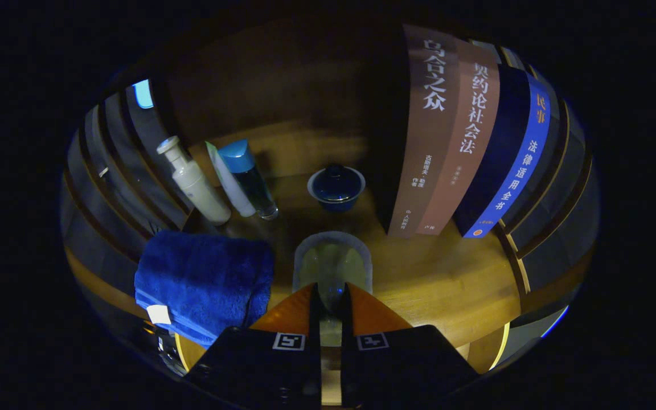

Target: Pull open the drawer, take out the items inside it, and place them on the countertop above the cabinet.

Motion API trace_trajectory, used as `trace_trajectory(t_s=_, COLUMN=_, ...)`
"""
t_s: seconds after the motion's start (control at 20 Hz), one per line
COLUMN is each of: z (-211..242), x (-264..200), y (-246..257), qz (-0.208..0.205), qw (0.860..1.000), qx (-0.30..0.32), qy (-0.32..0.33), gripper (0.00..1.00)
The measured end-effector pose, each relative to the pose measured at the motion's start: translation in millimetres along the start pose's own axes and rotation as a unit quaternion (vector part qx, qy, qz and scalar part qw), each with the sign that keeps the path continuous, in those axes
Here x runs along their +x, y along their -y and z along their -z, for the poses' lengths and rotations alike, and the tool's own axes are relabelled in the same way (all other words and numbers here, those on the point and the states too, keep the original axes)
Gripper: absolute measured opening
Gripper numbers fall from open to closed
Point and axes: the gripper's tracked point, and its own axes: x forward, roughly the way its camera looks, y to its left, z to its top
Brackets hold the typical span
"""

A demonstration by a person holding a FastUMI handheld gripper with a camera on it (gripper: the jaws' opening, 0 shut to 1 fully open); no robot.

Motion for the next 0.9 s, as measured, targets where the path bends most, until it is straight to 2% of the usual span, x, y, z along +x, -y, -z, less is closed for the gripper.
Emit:
trace_trajectory(t_s=0.1, z=-7, x=2, y=-1, qz=-0.015, qw=1.000, qx=0.010, qy=0.009, gripper=0.29)
trace_trajectory(t_s=0.35, z=-9, x=-8, y=2, qz=-0.011, qw=0.999, qx=-0.001, qy=0.031, gripper=1.00)
trace_trajectory(t_s=0.6, z=4, x=-34, y=-4, qz=-0.019, qw=0.998, qx=0.004, qy=0.061, gripper=1.00)
trace_trajectory(t_s=0.9, z=34, x=-86, y=-11, qz=-0.018, qw=0.992, qx=-0.025, qy=0.123, gripper=1.00)
